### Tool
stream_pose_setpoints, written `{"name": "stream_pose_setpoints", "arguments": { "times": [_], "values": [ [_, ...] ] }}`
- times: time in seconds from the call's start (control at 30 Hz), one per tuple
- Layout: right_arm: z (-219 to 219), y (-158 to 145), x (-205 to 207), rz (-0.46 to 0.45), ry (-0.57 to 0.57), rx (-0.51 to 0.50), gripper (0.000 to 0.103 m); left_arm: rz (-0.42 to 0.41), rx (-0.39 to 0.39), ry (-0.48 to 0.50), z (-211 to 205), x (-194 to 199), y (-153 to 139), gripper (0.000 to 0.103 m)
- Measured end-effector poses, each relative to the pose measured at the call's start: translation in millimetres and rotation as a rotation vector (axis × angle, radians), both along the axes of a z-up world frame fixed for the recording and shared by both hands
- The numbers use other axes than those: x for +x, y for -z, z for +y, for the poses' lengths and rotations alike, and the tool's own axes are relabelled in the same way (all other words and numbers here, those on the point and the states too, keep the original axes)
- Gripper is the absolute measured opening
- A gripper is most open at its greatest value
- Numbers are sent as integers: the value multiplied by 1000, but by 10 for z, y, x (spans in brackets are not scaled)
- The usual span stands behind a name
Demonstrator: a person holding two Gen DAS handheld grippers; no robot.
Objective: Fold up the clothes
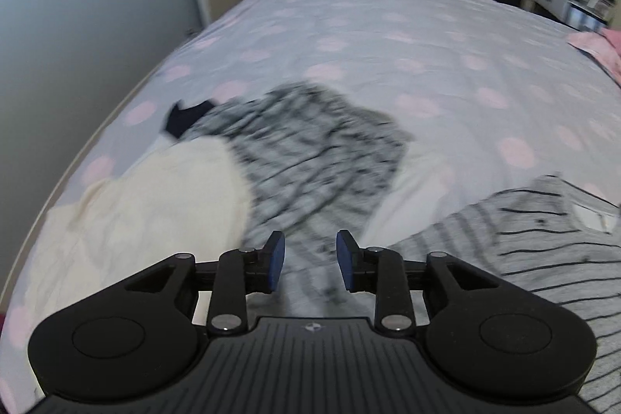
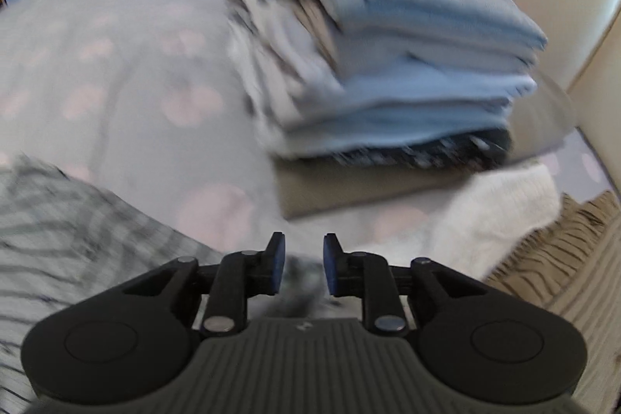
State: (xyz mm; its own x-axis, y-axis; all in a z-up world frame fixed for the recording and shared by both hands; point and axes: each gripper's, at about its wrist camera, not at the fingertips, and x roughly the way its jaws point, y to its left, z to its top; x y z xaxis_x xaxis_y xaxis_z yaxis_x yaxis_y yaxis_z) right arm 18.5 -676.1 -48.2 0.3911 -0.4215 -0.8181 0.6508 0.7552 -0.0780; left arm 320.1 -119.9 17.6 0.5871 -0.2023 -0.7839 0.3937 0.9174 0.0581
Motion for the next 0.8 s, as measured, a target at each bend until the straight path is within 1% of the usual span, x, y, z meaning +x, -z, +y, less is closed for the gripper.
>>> {"name": "stream_pose_setpoints", "arguments": {
  "times": [0.03, 0.13, 0.23, 0.33, 0.4, 0.53, 0.6, 0.7, 0.73, 0.77, 0.8],
  "values": [
    [40, -21, 62, -23, -10, 22, 25, 9, 0, 26, -118, 5, 16, 27],
    [212, -14, 339, -65, -87, 91, 26, 31, -1, 103, -474, 23, 93, 28],
    [399, 37, 654, -88, -175, 135, 32, 46, 12, 154, -822, 61, 216, 29],
    [488, 128, 934, -99, -222, 171, 32, 62, 23, 195, -1149, 127, 368, 29],
    [535, 190, 1116, -104, -248, 192, 32, 74, 31, 231, -1324, 177, 483, 29],
    [654, 300, 1482, -125, -317, 232, 33, 66, 44, 282, -1584, 243, 676, 29],
    [776, 329, 1632, -133, -367, 237, 34, 82, 30, 300, -1696, 297, 761, 31],
    [899, 401, 1882, -136, -435, 235, 34, 91, 13, 355, -1878, 352, 851, 31],
    [932, 428, 1975, -136, -454, 231, 36, 89, 12, 373, -1935, 362, 876, 36],
    [957, 453, 2044, -137, -468, 230, 39, 87, 11, 391, -1991, 370, 902, 45],
    [969, 485, 2101, -138, -480, 240, 40, 88, 9, 407, -2045, 385, 936, 48]
  ]
}}
